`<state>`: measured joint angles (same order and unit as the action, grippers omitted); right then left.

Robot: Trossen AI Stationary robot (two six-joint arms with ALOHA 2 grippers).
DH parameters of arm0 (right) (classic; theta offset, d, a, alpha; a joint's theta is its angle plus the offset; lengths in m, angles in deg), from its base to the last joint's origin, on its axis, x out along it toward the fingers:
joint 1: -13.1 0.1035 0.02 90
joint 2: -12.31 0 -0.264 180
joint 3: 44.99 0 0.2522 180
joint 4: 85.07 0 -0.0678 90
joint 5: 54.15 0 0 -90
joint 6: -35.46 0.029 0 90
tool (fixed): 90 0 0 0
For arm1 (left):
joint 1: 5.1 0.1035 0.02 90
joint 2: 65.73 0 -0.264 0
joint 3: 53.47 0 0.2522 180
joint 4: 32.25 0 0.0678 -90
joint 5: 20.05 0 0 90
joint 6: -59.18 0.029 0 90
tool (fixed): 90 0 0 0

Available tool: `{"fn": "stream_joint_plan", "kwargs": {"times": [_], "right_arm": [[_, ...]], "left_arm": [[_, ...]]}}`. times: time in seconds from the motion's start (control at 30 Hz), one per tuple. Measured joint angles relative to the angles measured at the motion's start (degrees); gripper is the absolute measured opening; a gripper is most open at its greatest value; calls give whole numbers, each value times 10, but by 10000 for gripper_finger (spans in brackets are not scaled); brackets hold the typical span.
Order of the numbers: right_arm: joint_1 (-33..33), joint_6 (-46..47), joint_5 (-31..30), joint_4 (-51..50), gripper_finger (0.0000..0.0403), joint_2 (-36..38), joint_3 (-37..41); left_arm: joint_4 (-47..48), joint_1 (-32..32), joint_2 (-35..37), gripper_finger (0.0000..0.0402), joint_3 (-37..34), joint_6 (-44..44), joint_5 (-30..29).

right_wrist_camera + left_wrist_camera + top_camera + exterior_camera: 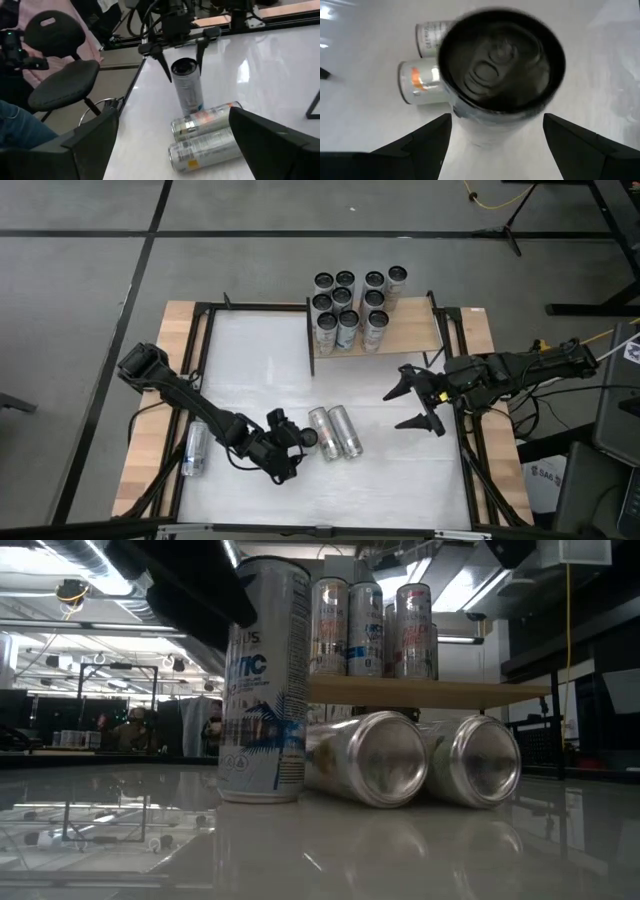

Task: Place canned beverage on shelf
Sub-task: Put the blue soda can on the shelf

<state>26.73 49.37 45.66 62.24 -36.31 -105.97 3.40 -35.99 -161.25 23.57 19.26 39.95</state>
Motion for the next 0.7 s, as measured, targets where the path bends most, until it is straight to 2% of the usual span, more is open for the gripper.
{"fn": "stream_joint_plan", "kwargs": {"times": [0.17, 0.57, 0.7], "right_arm": [[0, 14, -17, 0, 370, 0, 0], [-2, 15, -18, -1, 370, 0, 0], [-2, 15, -18, -1, 370, 0, 0]], "left_arm": [[-10, 5, 1, 306, 0, -2, -38], [-62, 22, 1, 305, 0, 0, -35], [-63, 24, 1, 285, 0, -1, -37]]}}
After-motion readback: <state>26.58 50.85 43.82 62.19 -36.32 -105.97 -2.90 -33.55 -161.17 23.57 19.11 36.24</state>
